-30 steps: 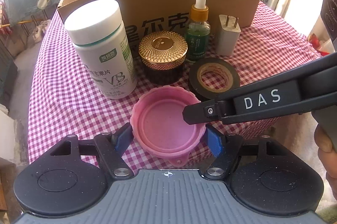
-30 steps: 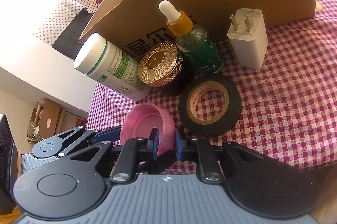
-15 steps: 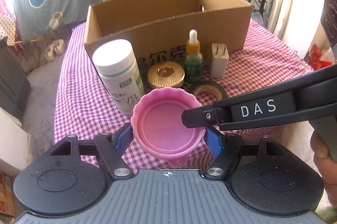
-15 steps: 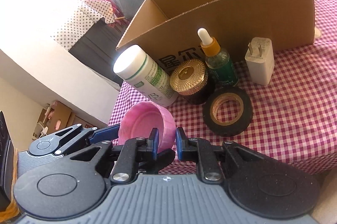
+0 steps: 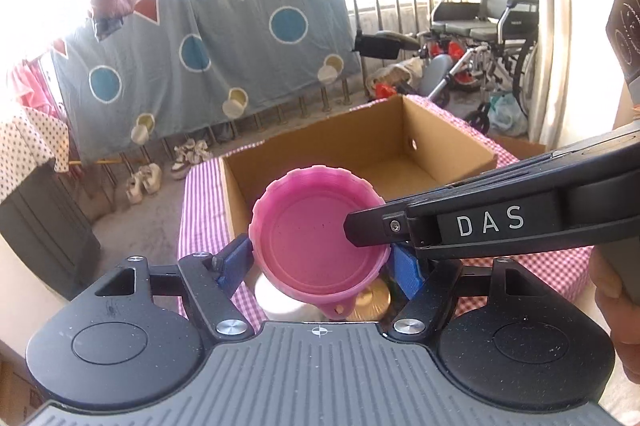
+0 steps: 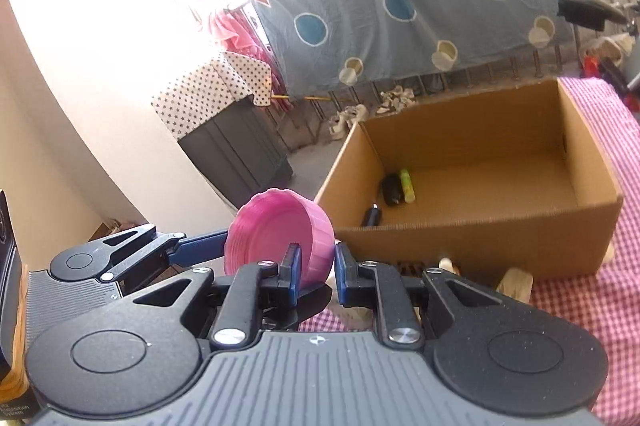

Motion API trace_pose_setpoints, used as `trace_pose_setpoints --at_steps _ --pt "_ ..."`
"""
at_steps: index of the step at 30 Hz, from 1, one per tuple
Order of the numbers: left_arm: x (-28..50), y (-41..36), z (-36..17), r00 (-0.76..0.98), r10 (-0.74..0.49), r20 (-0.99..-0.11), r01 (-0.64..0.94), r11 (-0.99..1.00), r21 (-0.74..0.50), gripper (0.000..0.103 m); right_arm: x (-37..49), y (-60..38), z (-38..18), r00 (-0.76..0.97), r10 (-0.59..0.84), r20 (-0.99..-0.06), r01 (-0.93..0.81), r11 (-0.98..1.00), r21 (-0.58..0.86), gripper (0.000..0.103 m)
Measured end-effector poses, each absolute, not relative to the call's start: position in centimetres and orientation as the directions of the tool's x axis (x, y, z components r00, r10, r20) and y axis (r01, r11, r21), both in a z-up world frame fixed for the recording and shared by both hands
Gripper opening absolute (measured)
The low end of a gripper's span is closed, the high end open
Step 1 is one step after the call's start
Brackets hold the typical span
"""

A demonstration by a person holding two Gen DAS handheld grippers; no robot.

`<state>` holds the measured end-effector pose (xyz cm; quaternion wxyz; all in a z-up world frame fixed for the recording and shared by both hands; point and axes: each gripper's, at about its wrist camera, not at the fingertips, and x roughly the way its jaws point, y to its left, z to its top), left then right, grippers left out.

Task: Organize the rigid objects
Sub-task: 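Lift the pink lid with the right gripper and lower it into the box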

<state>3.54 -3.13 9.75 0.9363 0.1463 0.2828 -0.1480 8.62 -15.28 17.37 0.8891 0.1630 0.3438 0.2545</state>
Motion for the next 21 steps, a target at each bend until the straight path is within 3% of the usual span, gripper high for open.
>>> trace_pose_setpoints --at_steps 4,8,21 --pt "7.4 -3.4 11.5 0.778 -0.211 -0.592 0.37 0.915 0.161 0.072 13.2 -15.6 19.0 0.599 0.584 -0.548 -0.353 0.807 0.474 0.02" --pt "12.0 -3.4 11.3 0.707 -0.228 -0.669 0.397 0.912 0.109 0.073 18.2 -15.5 18.6 0.526 0.591 -0.612 -0.33 0.805 0.493 0.021" --pt "21.8 -4.0 3.9 0.397 -0.185 -0.899 0.438 0.899 0.008 0.073 30.1 -15.6 8.5 0.16 0.607 -0.779 -0.164 0.794 0.585 0.021"
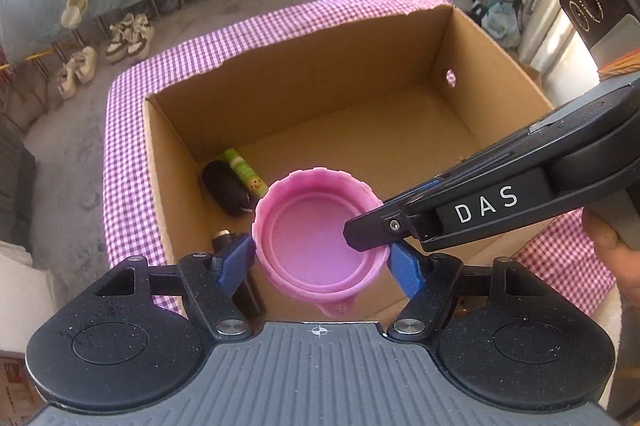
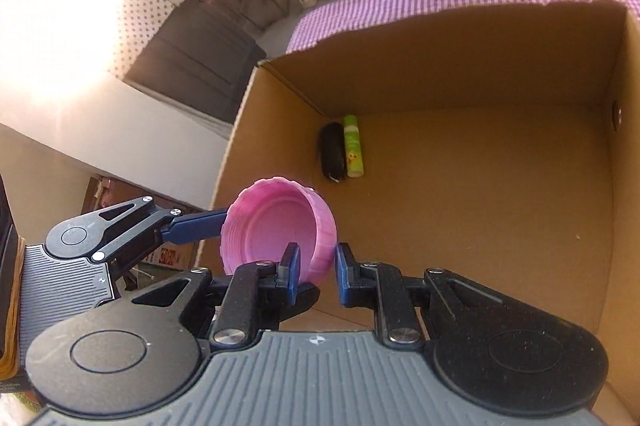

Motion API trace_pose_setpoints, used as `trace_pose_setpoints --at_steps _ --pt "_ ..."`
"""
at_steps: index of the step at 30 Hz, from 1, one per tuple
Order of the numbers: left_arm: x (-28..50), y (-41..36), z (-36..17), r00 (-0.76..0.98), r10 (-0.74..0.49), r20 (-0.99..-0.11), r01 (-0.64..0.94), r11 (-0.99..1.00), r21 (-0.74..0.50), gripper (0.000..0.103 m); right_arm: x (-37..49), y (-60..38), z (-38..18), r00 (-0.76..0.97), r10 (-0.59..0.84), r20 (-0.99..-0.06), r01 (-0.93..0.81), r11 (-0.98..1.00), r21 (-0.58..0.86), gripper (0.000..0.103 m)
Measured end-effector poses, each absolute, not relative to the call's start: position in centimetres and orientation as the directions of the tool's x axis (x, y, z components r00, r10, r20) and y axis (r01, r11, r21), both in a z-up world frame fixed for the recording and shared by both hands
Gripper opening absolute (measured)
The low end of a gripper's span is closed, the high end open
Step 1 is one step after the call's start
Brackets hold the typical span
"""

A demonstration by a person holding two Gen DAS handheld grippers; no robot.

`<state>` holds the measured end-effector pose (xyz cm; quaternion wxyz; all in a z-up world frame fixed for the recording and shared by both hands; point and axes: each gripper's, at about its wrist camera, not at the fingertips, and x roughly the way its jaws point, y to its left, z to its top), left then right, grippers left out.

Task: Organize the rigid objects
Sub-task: 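Lift the pink lid with the right gripper and lower it into the box, then open the right gripper and withdraw it from the box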

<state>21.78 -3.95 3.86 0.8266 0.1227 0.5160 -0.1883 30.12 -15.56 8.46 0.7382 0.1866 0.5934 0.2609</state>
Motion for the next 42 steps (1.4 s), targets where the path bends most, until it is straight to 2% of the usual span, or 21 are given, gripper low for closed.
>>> trace_pose_setpoints --at_steps 13,24,25,27,30,37,42 --pt "23.8 -4.5 0.9 0.3 -0.108 -0.948 0.468 0.882 0.048 0.074 32.1 -14.6 3.3 0.011 0.589 -0.808 -0.135 0.802 0.582 0.021" --pt "23.8 -3.7 1.9 0.296 -0.131 -0.946 0.45 0.893 0.018 0.08 32.4 -14.6 1.8 -0.037 0.633 -0.774 -0.059 0.771 0.634 0.023" --pt "23.8 -3.6 2.2 0.302 -0.136 -0.943 0.448 0.894 0.014 0.081 32.3 -14.8 2.0 -0.033 0.639 -0.769 -0.05 0.767 0.64 0.025" --pt "23.6 -3.5 2.8 0.321 -0.151 -0.935 0.438 0.899 0.005 0.082 32.0 -15.3 2.5 -0.012 0.652 -0.758 -0.047 0.757 0.651 0.036" --pt "23.1 -3.1 4.3 0.351 -0.179 -0.919 0.427 0.904 -0.013 0.083 31.3 -16.1 4.1 0.03 0.666 -0.745 -0.051 0.746 0.664 0.045" --pt "19.9 -1.8 9.0 0.452 -0.271 -0.85 0.431 0.9 -0.057 0.085 28.1 -18.8 9.6 0.168 0.725 -0.668 -0.095 0.686 0.721 0.047" --pt "16.1 -0.5 11.8 0.52 -0.337 -0.785 0.44 0.893 -0.092 0.086 23.9 -22.1 13.3 0.293 0.764 -0.575 -0.131 0.628 0.767 0.047"
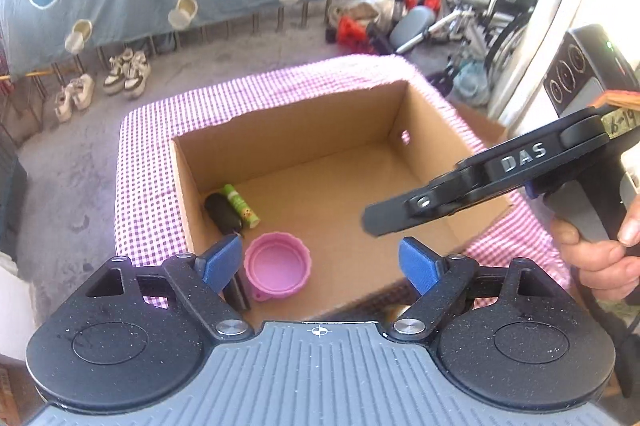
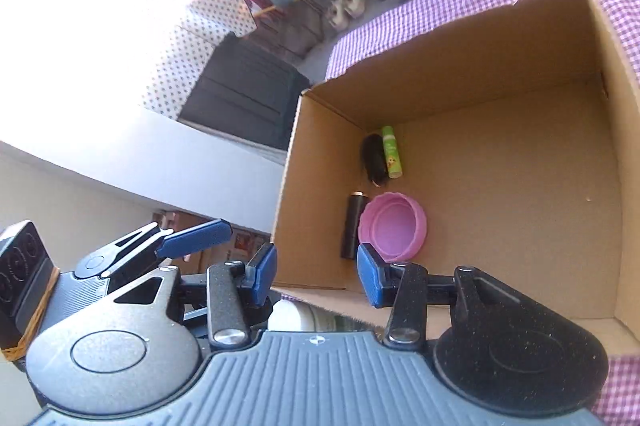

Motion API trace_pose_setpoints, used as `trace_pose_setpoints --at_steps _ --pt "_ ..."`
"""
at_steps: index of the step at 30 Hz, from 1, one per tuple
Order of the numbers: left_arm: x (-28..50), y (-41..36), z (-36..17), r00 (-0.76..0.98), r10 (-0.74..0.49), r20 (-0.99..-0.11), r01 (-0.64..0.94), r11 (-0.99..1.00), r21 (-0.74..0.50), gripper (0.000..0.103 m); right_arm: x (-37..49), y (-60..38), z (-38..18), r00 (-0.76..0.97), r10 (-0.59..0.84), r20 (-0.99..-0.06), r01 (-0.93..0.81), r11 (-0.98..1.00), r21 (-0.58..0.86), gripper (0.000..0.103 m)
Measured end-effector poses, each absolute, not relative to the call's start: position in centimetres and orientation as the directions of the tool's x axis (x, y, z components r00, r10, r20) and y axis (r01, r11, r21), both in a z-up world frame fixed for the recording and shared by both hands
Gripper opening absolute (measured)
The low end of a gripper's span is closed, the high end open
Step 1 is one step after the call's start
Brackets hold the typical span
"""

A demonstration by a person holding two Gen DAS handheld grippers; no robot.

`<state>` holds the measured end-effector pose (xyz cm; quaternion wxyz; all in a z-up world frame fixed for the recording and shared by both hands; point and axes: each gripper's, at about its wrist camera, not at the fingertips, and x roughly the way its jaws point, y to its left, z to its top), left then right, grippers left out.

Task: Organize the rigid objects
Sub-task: 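Open the right gripper and withdraw it from the box, then reach the right gripper to the black tape roll and close on it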

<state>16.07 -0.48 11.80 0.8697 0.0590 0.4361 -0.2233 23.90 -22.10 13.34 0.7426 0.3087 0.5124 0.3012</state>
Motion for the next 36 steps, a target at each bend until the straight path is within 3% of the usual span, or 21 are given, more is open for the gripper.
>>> trace_pose_setpoints --at_steps 5,8,13,19,23,33,36 --pt "11.7 0.7 12.5 0.581 -0.39 -0.715 0.438 0.89 -0.129 0.09 17.9 -26.0 15.0 0.429 0.767 -0.477 -0.153 0.582 0.798 0.048" --pt "9.6 0.7 11.2 0.591 -0.414 -0.692 0.442 0.884 -0.151 0.092 14.0 -27.4 14.3 0.497 0.738 -0.456 -0.15 0.591 0.793 0.055" --pt "6.7 -1.0 6.7 0.552 -0.45 -0.702 0.485 0.858 -0.169 0.094 8.7 -27.6 9.8 0.557 0.649 -0.518 -0.06 0.654 0.754 0.055" --pt "5.8 -4.4 1.1 0.51 -0.381 -0.771 0.505 0.858 -0.09 0.093 6.5 -25.8 4.8 0.558 0.563 -0.609 0.022 0.724 0.689 0.055" --pt "6.0 -6.3 -1.5 0.475 -0.342 -0.811 0.528 0.848 -0.048 0.089 6.2 -24.4 3.2 0.532 0.527 -0.663 0.011 0.779 0.627 0.053" --pt "6.7 -7.9 -4.5 0.529 -0.25 -0.811 0.522 0.849 0.079 0.075 8.2 -22.0 0.9 0.503 0.499 -0.706 -0.022 0.823 0.567 0.045" --pt "7.3 -8.4 -4.9 0.522 -0.243 -0.818 0.524 0.848 0.082 0.066 8.6 -21.6 0.6 0.498 0.497 -0.71 -0.028 0.828 0.561 0.043"
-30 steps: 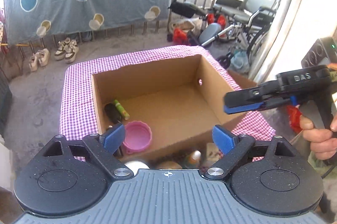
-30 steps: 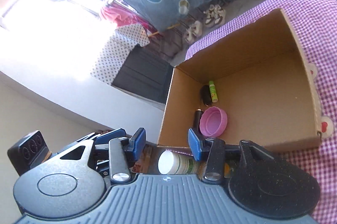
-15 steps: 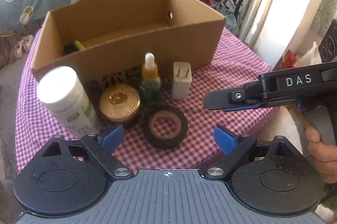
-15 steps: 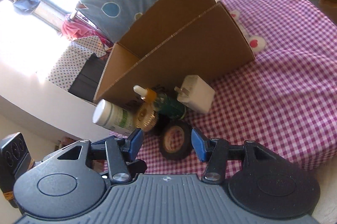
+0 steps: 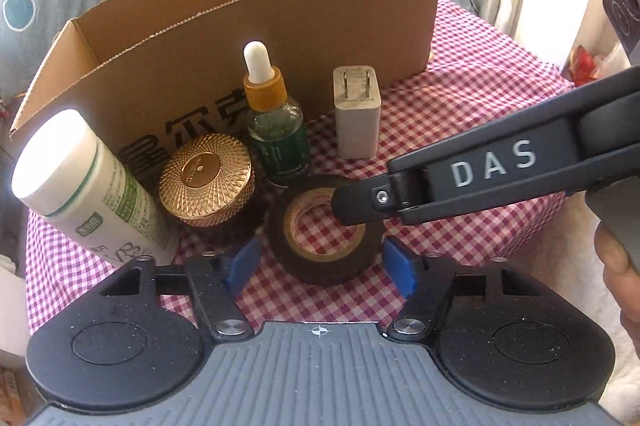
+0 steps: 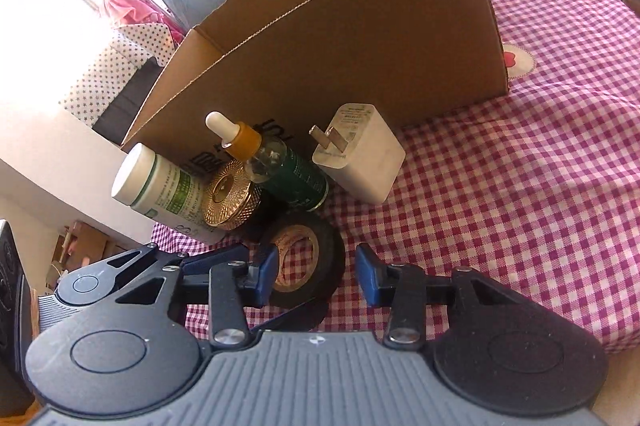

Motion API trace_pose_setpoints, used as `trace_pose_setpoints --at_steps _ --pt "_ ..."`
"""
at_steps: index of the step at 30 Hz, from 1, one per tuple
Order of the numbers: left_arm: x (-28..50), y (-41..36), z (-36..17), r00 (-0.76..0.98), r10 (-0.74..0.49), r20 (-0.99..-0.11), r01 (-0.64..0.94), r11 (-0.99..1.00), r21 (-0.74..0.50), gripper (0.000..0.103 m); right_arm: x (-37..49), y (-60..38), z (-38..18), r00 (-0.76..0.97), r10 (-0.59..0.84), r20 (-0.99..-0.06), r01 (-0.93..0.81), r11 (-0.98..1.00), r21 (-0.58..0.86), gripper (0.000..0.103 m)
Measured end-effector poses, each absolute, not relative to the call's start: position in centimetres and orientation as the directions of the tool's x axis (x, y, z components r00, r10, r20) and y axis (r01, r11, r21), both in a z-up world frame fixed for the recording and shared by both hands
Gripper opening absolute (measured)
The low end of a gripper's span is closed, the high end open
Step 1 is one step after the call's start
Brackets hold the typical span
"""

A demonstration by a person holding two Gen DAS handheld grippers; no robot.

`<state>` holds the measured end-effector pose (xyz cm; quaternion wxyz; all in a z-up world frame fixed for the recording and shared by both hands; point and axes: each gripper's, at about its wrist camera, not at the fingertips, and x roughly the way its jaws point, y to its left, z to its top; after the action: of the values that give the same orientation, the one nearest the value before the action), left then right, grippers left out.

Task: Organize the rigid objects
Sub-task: 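Reach the right gripper to the black tape roll and close on it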

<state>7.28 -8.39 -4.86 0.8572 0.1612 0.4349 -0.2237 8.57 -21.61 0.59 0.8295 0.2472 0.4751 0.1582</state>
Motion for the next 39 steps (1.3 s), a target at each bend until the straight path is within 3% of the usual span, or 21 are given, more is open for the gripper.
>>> trace_pose_setpoints --at_steps 2,8,39 --pt "7.4 -8.4 -4.8 0.523 -0.249 -0.815 0.523 0.849 0.076 0.064 8.8 -21.3 0.3 0.493 0.498 -0.714 -0.03 0.83 0.558 0.036" --pt "5.7 -8.4 -5.1 0.525 -0.249 -0.814 0.515 0.854 0.071 0.062 8.6 -21.1 0.1 0.497 0.494 -0.713 -0.039 0.834 0.55 0.03" --pt "4.9 -8.5 -5.1 0.531 -0.289 -0.797 0.544 0.837 0.059 0.066 7.2 -19.5 0.7 0.529 0.402 -0.747 -0.079 0.9 0.428 0.027"
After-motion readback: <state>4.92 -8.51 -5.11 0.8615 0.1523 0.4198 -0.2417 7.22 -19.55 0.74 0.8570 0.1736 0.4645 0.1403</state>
